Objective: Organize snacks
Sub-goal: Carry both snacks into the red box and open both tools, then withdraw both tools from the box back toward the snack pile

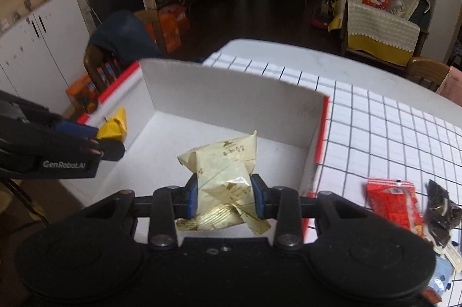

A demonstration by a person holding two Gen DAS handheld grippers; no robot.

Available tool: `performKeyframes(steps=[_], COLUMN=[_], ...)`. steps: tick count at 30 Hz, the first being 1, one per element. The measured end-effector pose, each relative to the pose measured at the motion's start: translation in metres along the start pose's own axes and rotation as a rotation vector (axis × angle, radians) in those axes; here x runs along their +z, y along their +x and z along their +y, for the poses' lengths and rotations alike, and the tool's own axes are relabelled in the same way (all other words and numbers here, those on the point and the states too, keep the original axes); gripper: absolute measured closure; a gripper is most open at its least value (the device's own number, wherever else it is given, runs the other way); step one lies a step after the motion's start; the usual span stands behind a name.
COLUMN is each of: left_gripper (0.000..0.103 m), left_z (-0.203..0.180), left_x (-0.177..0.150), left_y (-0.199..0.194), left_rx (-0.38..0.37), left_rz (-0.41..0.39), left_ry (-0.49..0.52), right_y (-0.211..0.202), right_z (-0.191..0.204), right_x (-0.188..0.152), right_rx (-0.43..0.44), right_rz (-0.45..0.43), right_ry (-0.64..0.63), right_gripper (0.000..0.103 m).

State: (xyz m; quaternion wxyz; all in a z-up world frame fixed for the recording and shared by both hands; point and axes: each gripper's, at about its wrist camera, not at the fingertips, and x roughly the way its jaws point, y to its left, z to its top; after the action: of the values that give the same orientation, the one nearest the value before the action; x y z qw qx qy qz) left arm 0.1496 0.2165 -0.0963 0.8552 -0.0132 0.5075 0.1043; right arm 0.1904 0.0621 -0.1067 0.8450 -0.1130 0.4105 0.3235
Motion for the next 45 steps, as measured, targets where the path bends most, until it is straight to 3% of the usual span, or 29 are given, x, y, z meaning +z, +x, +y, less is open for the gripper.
performKeyframes(steps=[8, 20, 26, 32, 45], left_gripper=[0.069, 0.069, 0.066, 0.055, 0.038], left_z=[-0.009, -0.017, -0.014, -0.009, -0.022], left_x=[-0.007, -0.020, -0.021, -0.023, -0.027], left_y=[0.024, 0.037, 0.032, 0.015, -0.042], left_rx=[0.028, 0.006, -0.009, -0.033, -0.076], left_rz=[0.058, 0.117, 0.115, 0.080, -0.045], left_ry=[0.095, 0.119, 0.100, 0.076, 0.077], right_y=[0.031, 0.043, 0.033, 0.008, -0.061], right_z=[0.018, 0.024, 0.020, 0.012, 0.001], right_x=[-0.004, -0.006, -0.005, -0.003, -0.009], right_rx=[-0.009, -0.029, -0.033, -0.021, 0.013], right_rz=[0.101, 0.142, 0.115, 0.065, -0.051], right_ry=[-0.042, -0.035, -0.007, 0.036, 0.102], right_gripper=[0.068, 0.066, 0.064, 0.061, 0.042])
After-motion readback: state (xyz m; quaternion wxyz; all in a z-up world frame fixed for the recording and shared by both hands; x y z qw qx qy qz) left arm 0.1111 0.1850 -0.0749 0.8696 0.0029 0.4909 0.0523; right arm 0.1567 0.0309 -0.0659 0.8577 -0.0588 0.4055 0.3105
